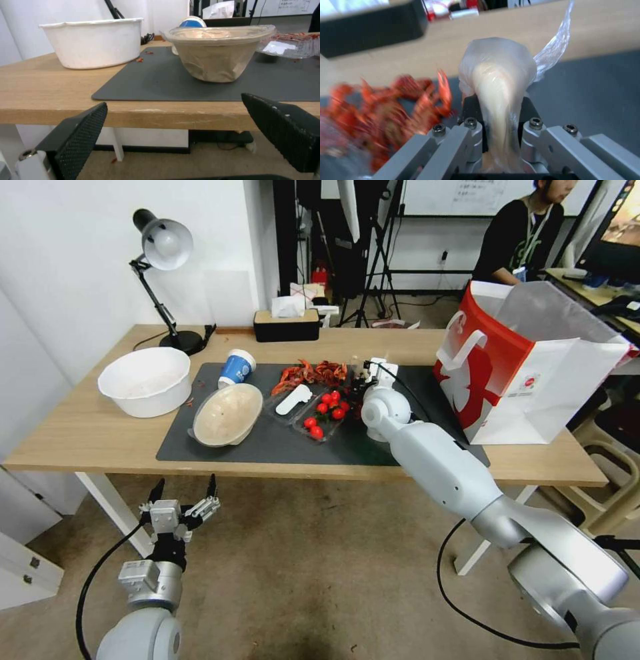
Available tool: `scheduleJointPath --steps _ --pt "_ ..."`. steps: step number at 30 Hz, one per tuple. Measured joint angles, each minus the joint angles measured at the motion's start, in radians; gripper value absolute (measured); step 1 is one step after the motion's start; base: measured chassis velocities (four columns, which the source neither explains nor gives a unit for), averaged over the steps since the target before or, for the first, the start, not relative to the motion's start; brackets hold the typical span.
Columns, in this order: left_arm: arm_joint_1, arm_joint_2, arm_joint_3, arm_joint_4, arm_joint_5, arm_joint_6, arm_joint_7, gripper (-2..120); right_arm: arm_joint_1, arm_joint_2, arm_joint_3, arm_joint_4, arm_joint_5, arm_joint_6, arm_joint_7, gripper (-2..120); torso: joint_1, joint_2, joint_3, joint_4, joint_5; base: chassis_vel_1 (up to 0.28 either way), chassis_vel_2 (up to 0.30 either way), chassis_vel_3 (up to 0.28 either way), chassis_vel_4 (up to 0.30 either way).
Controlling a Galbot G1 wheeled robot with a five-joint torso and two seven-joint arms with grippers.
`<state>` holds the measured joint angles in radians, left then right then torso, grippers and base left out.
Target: Pick up the trash from the table and place it into the takeout bag.
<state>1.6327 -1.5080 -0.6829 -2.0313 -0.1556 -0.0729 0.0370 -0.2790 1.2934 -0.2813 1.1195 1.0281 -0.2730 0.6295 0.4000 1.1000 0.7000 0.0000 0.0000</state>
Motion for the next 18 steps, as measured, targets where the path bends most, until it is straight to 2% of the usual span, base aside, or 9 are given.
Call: scheduleJointPath --steps 9,11,15,18 --pt "-0.001 0.000 0.001 0.000 0.001 -0.001 0.000 100 -0.028 -0.044 0.030 0.124 0.003 0.010 0.001 8 0.000 0.000 0.000 0.0000 0.0001 0.000 0.000 0.000 0.000" --pt "0.000 0.000 0.003 0.000 0.003 -0.001 0.000 100 -0.052 -0.077 0.056 0.219 -0.011 0.037 -0.035 8 0.000 0.000 0.000 0.0000 0.0001 0.000 0.000 0.000 0.000" --pt "0.001 0.000 0.003 -0.001 0.004 -0.001 0.000 100 -0.075 -0.104 0.087 0.299 -0.030 0.069 -0.083 7 0.000 0.000 0.000 -0.0002 0.0001 0.000 0.000 0.000 0.000" --pt "0.002 0.000 0.003 -0.005 0.008 0.000 0.000 100 -0.116 -0.157 0.180 0.485 -0.067 0.098 -0.147 7 0.000 0.000 0.000 0.0001 0.0003 0.000 0.000 0.000 0.000"
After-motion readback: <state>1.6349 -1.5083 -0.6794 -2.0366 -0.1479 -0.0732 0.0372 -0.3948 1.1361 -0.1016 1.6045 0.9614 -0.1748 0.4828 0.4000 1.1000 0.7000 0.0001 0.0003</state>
